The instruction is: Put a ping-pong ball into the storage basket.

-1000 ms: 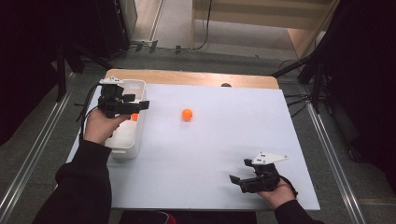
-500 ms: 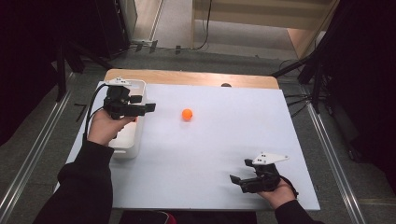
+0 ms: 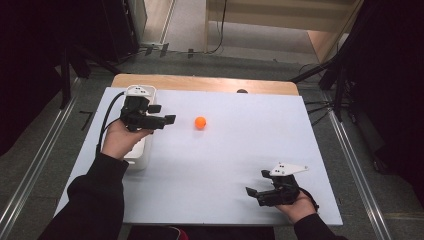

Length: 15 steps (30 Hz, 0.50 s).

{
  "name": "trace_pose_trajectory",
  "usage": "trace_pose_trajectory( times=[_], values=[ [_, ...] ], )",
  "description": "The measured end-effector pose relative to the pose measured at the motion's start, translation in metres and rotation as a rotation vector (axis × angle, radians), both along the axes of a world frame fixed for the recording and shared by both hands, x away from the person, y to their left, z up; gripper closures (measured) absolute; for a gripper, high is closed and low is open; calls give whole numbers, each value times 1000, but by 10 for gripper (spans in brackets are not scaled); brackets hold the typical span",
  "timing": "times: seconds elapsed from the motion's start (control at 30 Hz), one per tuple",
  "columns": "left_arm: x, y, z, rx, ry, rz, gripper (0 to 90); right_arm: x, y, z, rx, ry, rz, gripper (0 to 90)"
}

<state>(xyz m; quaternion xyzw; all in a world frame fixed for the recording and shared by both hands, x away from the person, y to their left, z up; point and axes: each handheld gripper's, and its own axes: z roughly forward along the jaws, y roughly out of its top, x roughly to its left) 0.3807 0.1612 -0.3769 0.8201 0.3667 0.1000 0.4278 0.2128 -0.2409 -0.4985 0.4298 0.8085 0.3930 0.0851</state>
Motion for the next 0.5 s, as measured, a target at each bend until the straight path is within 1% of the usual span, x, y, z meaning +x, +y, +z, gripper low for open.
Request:
trace_pose_trajectory(
  times=[0.1,0.13,0.3,0.4,0.5],
  values=[
    [-2,-5,-3,13,6,-9,288,1,1,0,1,2,5,111],
    [-2,-8,-4,14,2,-9,288,1,1,0,-1,-1,8,111],
    [-6,-18,-8,11,-3,-24,288,2,2,0,-5,1,11,111],
    [-7,-24,-10,26,3,-31,287,2,2,0,-5,-1,17,111],
    [-8,-28,-12,31,5,-30,287,3,3,0,-5,-2,16,111]
  ],
)
